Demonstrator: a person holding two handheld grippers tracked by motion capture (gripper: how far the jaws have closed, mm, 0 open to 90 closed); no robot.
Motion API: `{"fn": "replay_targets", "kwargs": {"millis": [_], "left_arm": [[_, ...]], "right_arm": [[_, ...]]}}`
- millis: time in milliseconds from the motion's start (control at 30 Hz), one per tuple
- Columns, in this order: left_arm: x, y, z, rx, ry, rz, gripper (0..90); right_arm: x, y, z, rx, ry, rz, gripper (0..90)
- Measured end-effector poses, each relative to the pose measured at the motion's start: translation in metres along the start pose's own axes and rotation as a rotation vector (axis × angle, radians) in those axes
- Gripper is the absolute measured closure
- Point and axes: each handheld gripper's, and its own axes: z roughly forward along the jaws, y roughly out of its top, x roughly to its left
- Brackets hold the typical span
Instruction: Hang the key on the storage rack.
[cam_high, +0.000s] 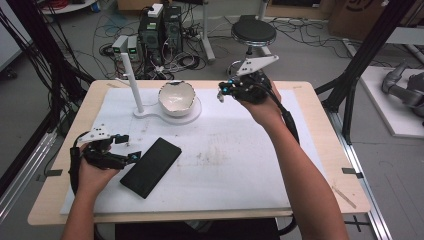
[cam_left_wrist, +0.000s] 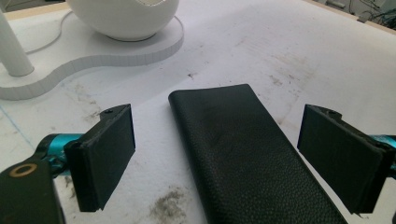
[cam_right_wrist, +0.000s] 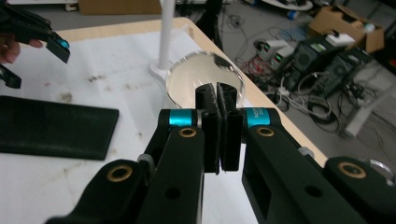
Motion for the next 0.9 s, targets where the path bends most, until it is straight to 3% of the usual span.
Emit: {"fn": "replay_targets", "kwargs": {"millis": [167, 533, 667, 733, 767, 900], "left_arm": [[-0.002, -0.002, -0.007, -0.006, 0.009, 0.0, 11.2], [-0.006, -0.008, -0.024, -0.019, 0.036, -0.002, 11.2], [-0.006, -0.009, -0.028, -0.021, 0.044, -0.002, 11.2], [-0.006, -0.01, -0.03, -0.022, 0.047, -0.003, 11.2], [-0.006, -0.01, -0.03, -0.022, 0.047, -0.001, 11.2], [-0.007, -0.01, -0.03, -0.018, 0.046, 0.005, 11.2]], "right_arm": [[0.006, 0.026, 0.017, -0.001, 0.04, -0.034, 90.0], [0.015, 0.072, 0.057, -0.02, 0.116, -0.057, 90.0], [0.025, 0.098, 0.081, -0.025, 0.157, -0.084, 90.0], [0.028, 0.102, 0.086, -0.025, 0.167, -0.082, 90.0], [0.033, 0.111, 0.098, -0.025, 0.184, -0.091, 90.0], [0.041, 0.122, 0.121, -0.016, 0.212, -0.099, 90.0]]}}
